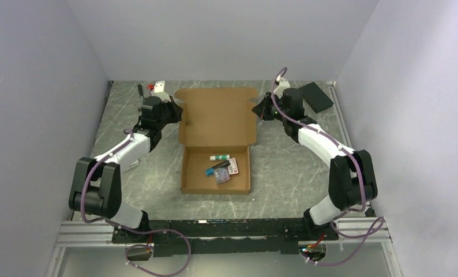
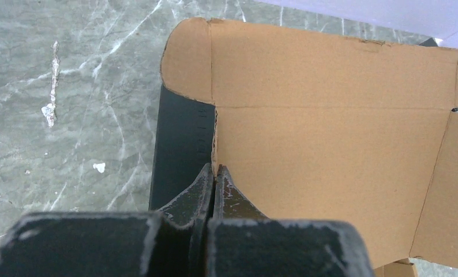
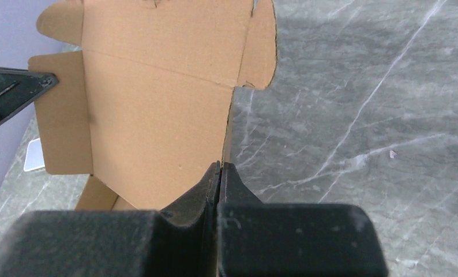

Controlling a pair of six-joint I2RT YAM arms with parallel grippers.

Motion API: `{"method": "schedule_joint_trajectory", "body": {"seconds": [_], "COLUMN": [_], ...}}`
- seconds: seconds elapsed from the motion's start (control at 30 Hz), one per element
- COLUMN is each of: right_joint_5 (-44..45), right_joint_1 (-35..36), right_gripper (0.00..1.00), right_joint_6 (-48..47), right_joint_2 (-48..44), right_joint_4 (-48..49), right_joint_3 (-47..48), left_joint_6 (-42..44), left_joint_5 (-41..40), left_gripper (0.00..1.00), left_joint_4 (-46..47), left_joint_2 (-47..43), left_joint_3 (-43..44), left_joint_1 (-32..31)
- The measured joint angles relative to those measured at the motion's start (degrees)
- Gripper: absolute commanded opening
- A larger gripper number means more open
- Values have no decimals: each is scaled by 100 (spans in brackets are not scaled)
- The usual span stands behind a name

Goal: Fold the paper box

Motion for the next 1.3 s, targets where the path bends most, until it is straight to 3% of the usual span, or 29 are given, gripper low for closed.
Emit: {"method": "schedule_joint_trajectory", "body": {"seconds": [0.4,0.8,0.97,1.3], "right_joint_5": [879,1672,1939,2277], "right_joint_1": [295,321,321,317], "right_gripper": [0,0,0,0], "right_joint_6": [-376,-1169,-1443,-1497], "right_joint_2": [-994,-1001,-918,-905], "right_joint_4": [872,1875,2732,3751], "right_joint_3": [-925,-1180,-1451,-2149], "left_joint_6": [42,754,1086,1639], "left_joint_5": [-507,-649,-656,-861], "left_gripper": [0,0,0,0], "left_joint_4": [1491,2544,2942,3873], "left_joint_2": [-909,-420,-35,223], "left_joint_3": [-1368,-1207,-940,-1139], "left_joint_1": [-426,-855,-922,-1266]}}
